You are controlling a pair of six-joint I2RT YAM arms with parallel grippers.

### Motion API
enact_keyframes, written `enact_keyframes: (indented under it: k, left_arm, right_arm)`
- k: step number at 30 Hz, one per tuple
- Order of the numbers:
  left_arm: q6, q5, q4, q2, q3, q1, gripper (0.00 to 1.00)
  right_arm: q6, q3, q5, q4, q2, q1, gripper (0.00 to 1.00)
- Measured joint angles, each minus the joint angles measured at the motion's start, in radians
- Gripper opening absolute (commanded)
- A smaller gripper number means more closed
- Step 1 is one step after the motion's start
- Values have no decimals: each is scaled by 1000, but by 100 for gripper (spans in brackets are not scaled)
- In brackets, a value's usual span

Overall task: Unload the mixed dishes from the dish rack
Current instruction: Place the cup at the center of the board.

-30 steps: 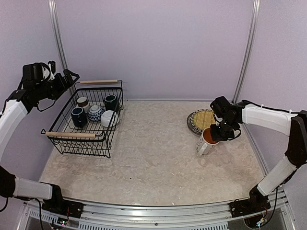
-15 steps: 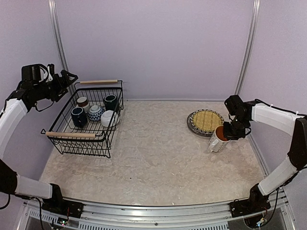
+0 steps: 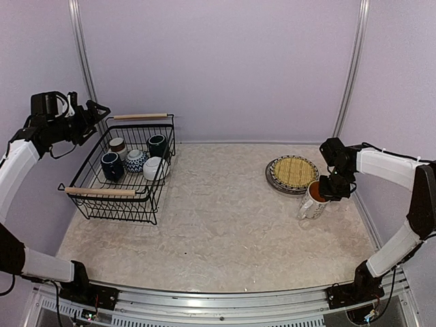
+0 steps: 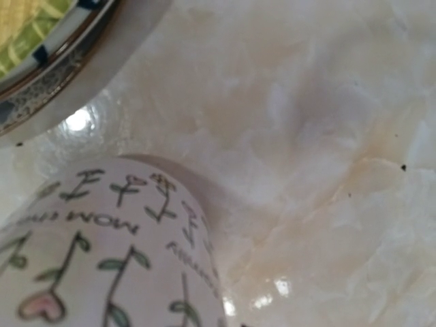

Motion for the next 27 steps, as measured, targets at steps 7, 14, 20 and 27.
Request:
enact_keyframes:
  k: [7, 14, 20, 27]
  left_arm:
    - [0, 11, -29, 42, 6, 0, 94]
    - [1, 32, -81, 104, 29, 0, 93]
    - [17, 29, -133, 154, 77, 0, 93]
    - [31, -2, -166, 191, 85, -1, 90]
  right_arm:
    - [5, -1, 2, 58, 3, -2, 36]
    - [0, -1, -6, 56, -25, -2, 65]
    - [-30, 13, -21, 40, -100, -2, 80]
    - [-51, 2, -30, 56, -281, -2, 100]
